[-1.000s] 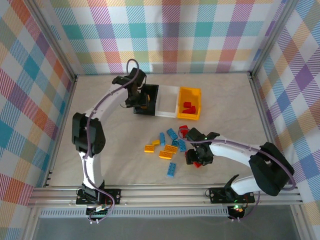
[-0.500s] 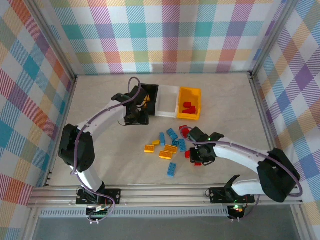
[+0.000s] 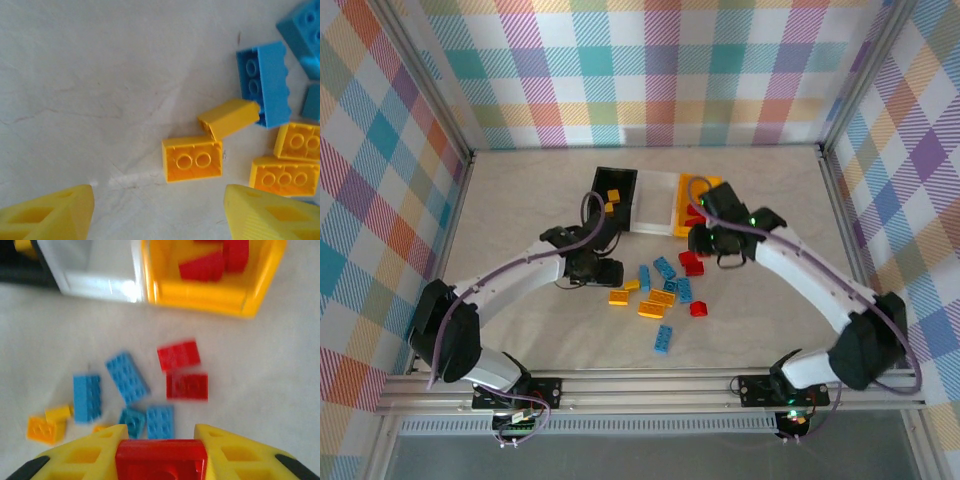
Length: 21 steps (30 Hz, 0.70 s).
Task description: Sort the legos into containers by color
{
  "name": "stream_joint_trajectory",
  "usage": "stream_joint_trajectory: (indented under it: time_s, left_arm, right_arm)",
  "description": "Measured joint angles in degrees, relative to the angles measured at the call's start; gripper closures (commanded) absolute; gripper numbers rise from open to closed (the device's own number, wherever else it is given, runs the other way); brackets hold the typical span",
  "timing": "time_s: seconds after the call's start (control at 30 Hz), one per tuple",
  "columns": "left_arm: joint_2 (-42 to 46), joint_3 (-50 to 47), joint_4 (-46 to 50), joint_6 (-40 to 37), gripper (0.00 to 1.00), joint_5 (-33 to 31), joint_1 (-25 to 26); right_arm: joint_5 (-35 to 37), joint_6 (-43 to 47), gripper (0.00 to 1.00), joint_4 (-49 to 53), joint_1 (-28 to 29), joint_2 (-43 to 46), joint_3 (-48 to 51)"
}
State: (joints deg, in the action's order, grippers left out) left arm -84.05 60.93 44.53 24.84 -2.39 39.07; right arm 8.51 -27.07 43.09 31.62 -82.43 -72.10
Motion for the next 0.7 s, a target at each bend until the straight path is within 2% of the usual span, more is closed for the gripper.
stream_joint_trajectory:
  time_s: [0.27, 0.57, 0.63, 0.7]
  left_arm:
    - [-0.24, -3.04, -2.45, 2.19, 0.25, -0.02, 3.74]
    - [-7.39, -3.02, -4.59, 3.72, 0.23, -0.22, 6.05]
    - [-8.31, -3.02, -4.79, 3.96, 0.23, -0.22, 6.05]
    - [-9.31, -3.02, -5.38, 4.13, 0.23, -0.22, 6.05]
  right_arm:
    - [-2.51, 5.09, 0.61, -3.02, -9.51, -20.85, -16.28]
    - [-5.40, 7.50, 0.59, -3.41, -12.55, -33.73, -24.35]
    - [-6.14, 7.93, 0.54, -3.50, -12.55, -35.04, -25.38]
    - [-6.82, 8.35, 0.40, -3.63, -12.55, -35.52, -25.62]
